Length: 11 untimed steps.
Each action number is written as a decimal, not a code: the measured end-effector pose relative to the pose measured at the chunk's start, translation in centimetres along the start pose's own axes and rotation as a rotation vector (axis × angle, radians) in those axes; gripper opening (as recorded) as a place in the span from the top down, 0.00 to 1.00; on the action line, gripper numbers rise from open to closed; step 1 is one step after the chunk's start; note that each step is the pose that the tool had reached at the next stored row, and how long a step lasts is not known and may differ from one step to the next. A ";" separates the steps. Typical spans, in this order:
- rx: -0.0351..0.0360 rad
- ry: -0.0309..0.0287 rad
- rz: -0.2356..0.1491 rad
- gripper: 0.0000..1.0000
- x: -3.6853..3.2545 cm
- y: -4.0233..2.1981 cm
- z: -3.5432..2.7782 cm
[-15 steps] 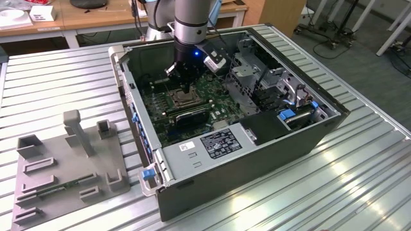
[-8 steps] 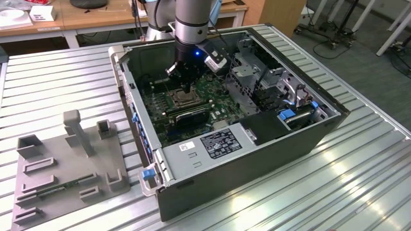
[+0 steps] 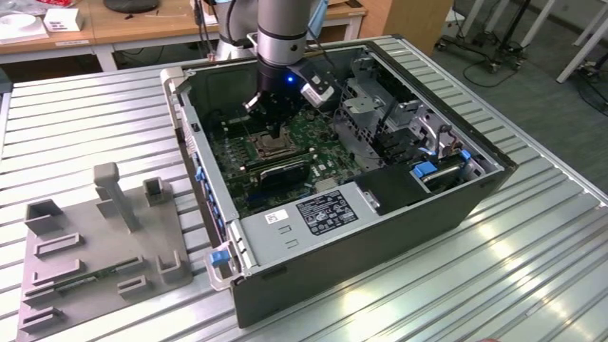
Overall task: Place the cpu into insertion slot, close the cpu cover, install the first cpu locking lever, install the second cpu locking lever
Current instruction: 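Install the first cpu locking lever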
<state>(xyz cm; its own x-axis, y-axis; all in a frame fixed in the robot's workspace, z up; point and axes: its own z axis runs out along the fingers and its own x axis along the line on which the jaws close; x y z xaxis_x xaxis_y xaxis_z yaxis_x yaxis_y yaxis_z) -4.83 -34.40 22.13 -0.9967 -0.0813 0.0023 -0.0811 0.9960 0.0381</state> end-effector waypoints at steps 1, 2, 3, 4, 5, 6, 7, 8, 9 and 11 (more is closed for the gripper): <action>0.0001 0.0000 0.000 0.89 0.16 0.02 0.01; 0.0002 0.0000 0.000 0.89 0.35 0.05 0.02; 0.0003 -0.0001 0.000 0.89 0.56 0.08 0.03; 0.0005 0.0000 0.000 0.89 0.77 0.11 0.04; 0.0008 0.0000 0.000 0.89 0.99 0.15 0.06; 0.0011 0.0000 0.000 0.89 1.23 0.19 0.07; 0.0016 0.0001 0.000 0.89 1.53 0.24 0.09; 0.0020 0.0001 0.000 0.89 1.82 0.29 0.11; 0.0026 0.0002 0.000 0.89 2.11 0.34 0.13; 0.0033 0.0002 0.000 0.89 2.65 0.42 0.17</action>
<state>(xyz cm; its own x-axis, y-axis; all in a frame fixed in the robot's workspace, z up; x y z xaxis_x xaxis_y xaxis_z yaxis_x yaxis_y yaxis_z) -7.50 -34.19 21.98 -0.9967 -0.0813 0.0025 -0.0812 0.9961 0.0349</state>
